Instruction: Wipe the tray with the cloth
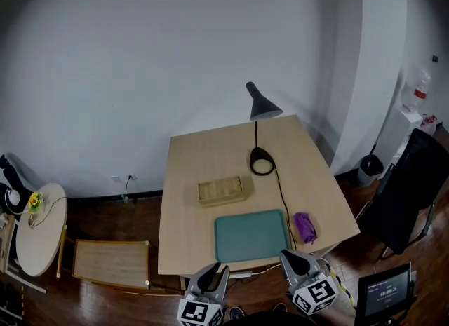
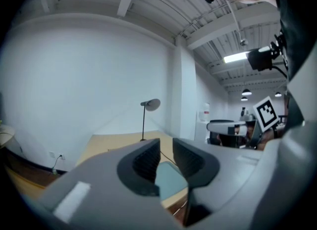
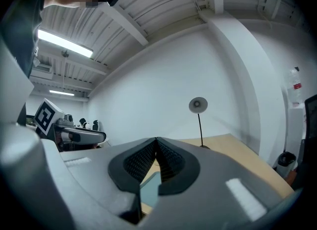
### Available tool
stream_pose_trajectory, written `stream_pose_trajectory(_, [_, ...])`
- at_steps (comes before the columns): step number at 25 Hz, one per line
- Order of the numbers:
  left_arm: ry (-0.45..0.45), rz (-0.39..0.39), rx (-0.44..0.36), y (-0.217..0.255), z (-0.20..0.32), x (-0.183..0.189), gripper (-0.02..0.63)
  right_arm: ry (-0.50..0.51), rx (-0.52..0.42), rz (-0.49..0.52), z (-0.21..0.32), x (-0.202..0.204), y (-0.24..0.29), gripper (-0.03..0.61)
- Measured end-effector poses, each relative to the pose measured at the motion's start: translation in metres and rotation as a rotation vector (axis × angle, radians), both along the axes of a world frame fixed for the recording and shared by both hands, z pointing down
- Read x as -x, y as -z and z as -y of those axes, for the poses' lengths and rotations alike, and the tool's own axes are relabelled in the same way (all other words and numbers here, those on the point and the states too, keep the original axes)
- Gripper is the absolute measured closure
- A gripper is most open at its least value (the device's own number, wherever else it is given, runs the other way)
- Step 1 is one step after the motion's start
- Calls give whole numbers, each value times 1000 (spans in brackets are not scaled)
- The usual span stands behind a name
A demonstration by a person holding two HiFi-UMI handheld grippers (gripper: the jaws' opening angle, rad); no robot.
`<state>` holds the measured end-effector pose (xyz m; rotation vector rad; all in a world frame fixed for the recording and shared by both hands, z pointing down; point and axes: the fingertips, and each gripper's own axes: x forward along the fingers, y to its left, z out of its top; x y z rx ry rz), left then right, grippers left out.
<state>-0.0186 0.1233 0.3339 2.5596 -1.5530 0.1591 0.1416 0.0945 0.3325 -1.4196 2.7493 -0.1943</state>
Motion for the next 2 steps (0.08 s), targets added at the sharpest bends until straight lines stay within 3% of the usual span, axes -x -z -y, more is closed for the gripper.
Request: stream_pose_trajectory(2, [1, -1, 2, 0, 4, -2, 509, 21, -6, -9, 2, 5, -1, 574])
